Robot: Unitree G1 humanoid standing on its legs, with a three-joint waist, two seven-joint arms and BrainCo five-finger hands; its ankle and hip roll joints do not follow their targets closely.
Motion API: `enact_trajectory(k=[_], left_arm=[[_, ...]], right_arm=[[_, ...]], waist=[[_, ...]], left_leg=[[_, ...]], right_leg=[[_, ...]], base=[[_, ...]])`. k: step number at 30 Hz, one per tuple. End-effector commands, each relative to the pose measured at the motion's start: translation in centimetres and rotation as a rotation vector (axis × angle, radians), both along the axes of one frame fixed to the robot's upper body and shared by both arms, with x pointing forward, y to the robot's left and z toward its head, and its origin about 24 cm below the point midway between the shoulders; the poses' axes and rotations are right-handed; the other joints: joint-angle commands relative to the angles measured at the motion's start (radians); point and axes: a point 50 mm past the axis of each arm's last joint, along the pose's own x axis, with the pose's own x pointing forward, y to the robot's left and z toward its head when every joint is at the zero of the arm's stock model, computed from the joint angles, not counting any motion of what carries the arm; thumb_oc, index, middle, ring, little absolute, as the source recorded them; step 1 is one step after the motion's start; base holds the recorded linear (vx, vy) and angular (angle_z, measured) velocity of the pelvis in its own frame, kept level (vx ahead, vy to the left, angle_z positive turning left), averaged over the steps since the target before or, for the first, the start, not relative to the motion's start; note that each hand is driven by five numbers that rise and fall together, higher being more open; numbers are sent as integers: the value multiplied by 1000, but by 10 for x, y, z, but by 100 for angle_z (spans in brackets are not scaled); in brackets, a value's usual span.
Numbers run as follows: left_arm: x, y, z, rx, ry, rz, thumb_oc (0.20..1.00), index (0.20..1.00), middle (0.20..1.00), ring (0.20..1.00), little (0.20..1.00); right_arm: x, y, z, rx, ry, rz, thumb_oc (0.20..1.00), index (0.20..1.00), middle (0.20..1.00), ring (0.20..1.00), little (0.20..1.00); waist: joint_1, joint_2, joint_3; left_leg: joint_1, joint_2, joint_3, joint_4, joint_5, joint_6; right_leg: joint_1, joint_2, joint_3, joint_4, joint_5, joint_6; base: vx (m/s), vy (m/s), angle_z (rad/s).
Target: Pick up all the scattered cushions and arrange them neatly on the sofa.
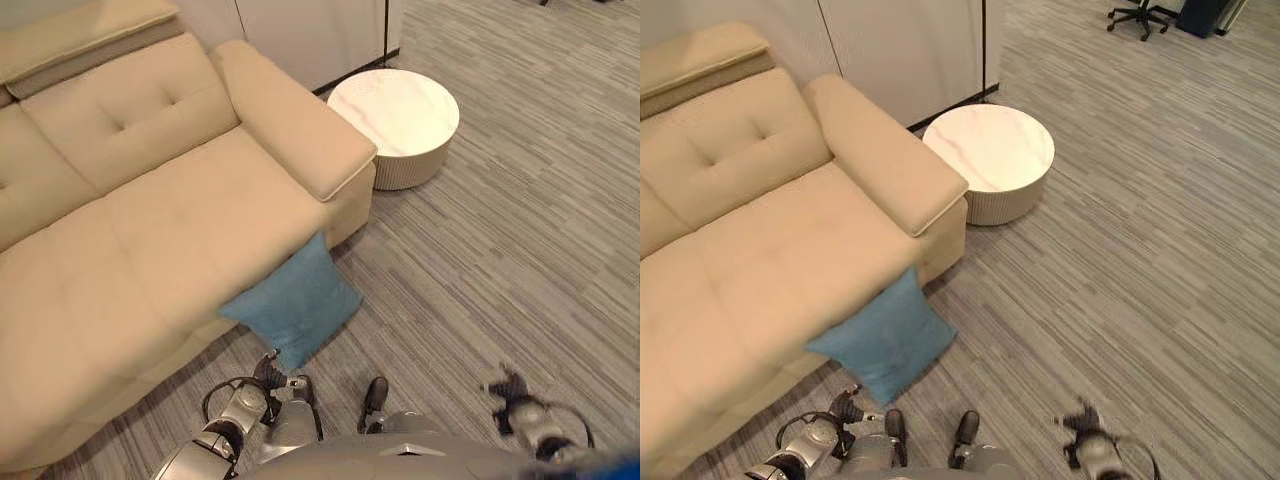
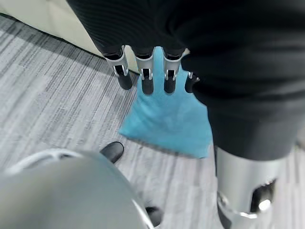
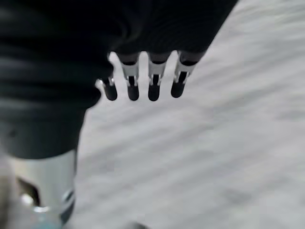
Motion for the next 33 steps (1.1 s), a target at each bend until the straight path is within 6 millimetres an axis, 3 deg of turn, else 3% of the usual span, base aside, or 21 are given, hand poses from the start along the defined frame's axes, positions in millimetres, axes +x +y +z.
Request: enact_trajectory(k=[1,3,7,8,9,11,12,14,20,24,26,28,30,33], left_arm=[[-7,4,-2,-1,30,15,1000,1000,1000,1000,1000],[-15,8,-4,-2,51,38,1000,1000,1000,1000,1000],[-18,20,-4,23,60,72,1000,1000,1000,1000,1000],[-16,23,-2,31,52,75,1000,1000,1000,1000,1000],[-14,25,-1,39,40,76,1000,1000,1000,1000,1000],[-13,25,-1,40,40,71,1000,1000,1000,1000,1000],[-13,25,-1,43,38,75,1000,1000,1000,1000,1000],[-11,26,0,46,30,73,1000,1000,1000,1000,1000],[-14,23,-2,37,39,80,1000,1000,1000,1000,1000],[-8,18,0,27,21,65,1000,1000,1000,1000,1000],[-4,15,0,17,10,61,1000,1000,1000,1000,1000],[2,12,2,11,-6,38,1000,1000,1000,1000,1000],[0,14,2,16,-1,39,1000,1000,1000,1000,1000],[-4,28,4,54,8,70,1000,1000,1000,1000,1000]], right_arm=[[3,2,1,1,-20,41,1000,1000,1000,1000,1000],[5,8,0,9,-16,74,1000,1000,1000,1000,1000],[14,15,0,22,-27,117,1000,1000,1000,1000,1000],[17,16,1,25,-39,119,1000,1000,1000,1000,1000],[17,14,1,26,-44,104,1000,1000,1000,1000,1000],[15,12,1,19,-31,101,1000,1000,1000,1000,1000],[16,12,1,17,-31,104,1000,1000,1000,1000,1000],[14,10,1,10,-21,104,1000,1000,1000,1000,1000],[16,9,2,11,-35,106,1000,1000,1000,1000,1000],[15,6,3,3,-37,97,1000,1000,1000,1000,1000],[14,4,3,-1,-36,87,1000,1000,1000,1000,1000],[10,1,3,-3,-22,74,1000,1000,1000,1000,1000],[9,2,2,-1,-16,73,1000,1000,1000,1000,1000],[15,9,2,9,-35,99,1000,1000,1000,1000,1000]], waist=[[10,-13,-39],[25,-17,-44],[39,-12,-25],[33,-10,-17],[23,-8,-15],[20,-9,-14],[10,-9,-13],[-1,-15,-8],[-9,-31,-30],[-17,-34,-24],[-23,-36,-14],[-36,-37,-3],[-38,-36,-5],[-31,-50,-6]], left_leg=[[-31,-58,-42,66,-35,34],[-6,-67,-58,41,-40,45],[4,-89,-103,26,-42,79],[4,-92,-124,25,-39,82],[10,-109,-171,28,-45,86],[10,-120,-200,33,-49,85],[15,-129,-234,35,-54,81],[23,-147,-290,48,-65,72],[23,-105,-331,42,-59,17],[-7,-65,-310,64,-45,-9],[-39,-48,-247,98,-37,-12],[-82,-17,-96,152,-39,0],[-83,-9,-64,150,-41,4],[-69,-14,-73,104,-43,12]], right_leg=[[25,-82,77,35,-44,167],[31,-82,76,59,-56,170],[-64,-125,87,298,-75,197],[-93,-116,119,348,-73,206],[-121,-76,227,338,-88,203],[-126,-71,280,281,-78,195],[-156,-70,342,234,-48,202],[-165,-73,401,192,-24,211],[-101,-66,347,146,-37,186],[-59,-60,291,111,-54,164],[-34,-65,248,92,-67,155],[-17,-79,194,81,-76,148],[-11,-76,181,80,-80,146],[-17,-74,176,89,-86,151]], base=[[69,71,-13],[83,135,8],[-1,150,28],[76,103,55],[107,31,61],[158,-54,115],[177,-98,99],[185,-156,46],[146,-248,71],[76,-214,64],[42,-120,62],[41,-88,63],[93,-6,122],[145,63,9]])
